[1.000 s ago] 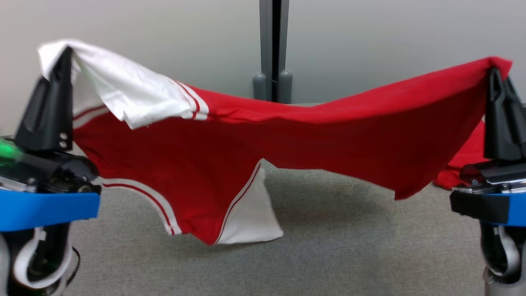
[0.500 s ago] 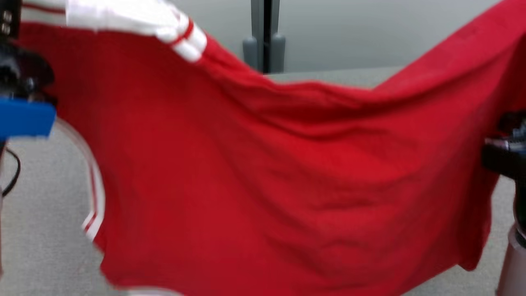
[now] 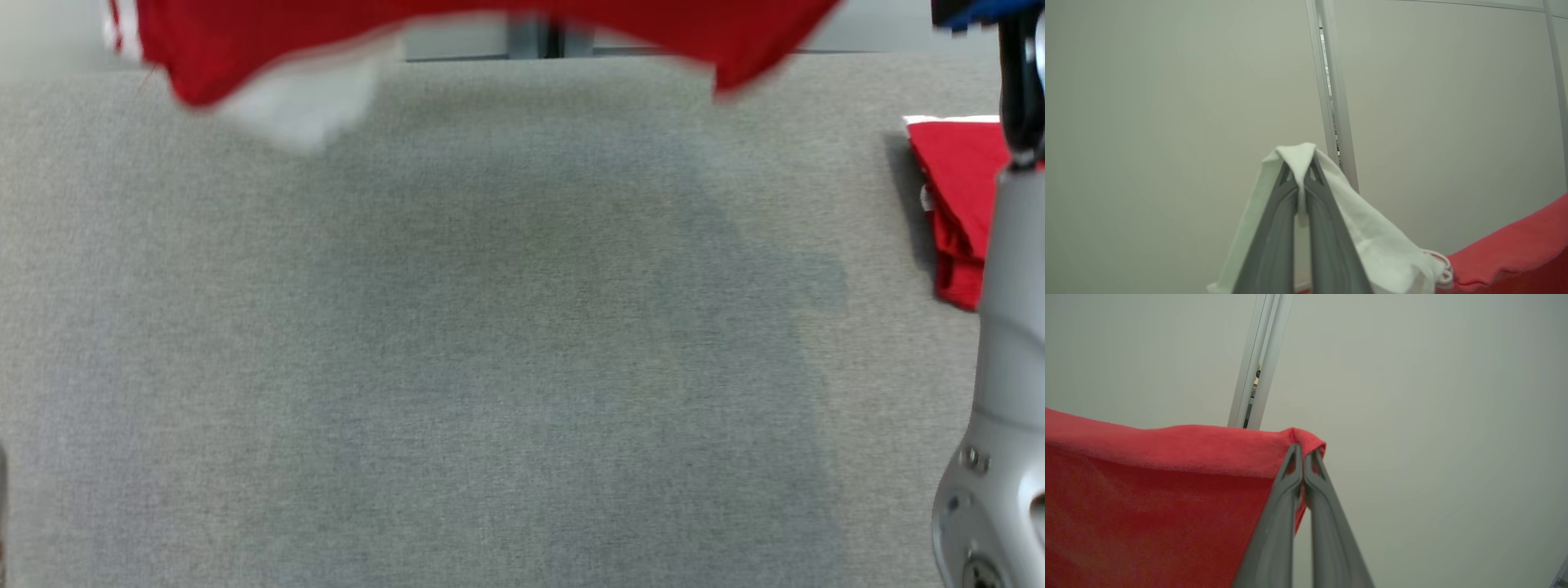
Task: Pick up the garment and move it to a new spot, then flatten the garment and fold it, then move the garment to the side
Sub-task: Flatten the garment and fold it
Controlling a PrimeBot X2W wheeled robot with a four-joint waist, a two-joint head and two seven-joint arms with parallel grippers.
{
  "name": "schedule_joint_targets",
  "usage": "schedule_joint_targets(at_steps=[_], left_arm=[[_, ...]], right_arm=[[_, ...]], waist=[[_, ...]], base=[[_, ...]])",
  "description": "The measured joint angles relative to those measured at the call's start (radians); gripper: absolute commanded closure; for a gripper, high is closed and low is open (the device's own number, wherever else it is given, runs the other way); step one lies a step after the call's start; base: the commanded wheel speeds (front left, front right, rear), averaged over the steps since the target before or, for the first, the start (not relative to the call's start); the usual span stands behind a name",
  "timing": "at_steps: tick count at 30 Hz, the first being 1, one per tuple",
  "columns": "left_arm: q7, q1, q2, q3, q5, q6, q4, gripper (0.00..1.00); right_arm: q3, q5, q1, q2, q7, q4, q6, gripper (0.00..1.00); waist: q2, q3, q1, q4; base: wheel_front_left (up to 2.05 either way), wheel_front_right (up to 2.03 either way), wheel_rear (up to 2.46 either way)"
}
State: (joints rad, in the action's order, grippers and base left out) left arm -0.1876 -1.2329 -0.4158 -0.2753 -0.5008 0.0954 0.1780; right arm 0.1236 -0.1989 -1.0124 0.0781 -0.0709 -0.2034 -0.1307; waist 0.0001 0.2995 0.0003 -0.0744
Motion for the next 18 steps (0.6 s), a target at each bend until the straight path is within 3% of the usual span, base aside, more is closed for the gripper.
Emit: schedule_joint_targets(at_steps=[8,18], left_arm=[[0.167,-0.11,0.138,-0.038,0.023,-0.002,0.275,1.0],[0.33,0.099,0.202,-0.084,-0.078,0.028,0.466,1.0]], right_arm=[[0.056,-0.142,-0.174,-0.004,0.093,-0.342,0.0,1.0],[0.142,-0.204,-0.127,-0.027,0.275,-0.654,0.0,1.0]], waist=[[0.0,0.083,0.0,0.043],[0.0,0.211,0.0,0.074]], base=[[0.0,0.0,0.0],[0.0,0.0,0.0]])
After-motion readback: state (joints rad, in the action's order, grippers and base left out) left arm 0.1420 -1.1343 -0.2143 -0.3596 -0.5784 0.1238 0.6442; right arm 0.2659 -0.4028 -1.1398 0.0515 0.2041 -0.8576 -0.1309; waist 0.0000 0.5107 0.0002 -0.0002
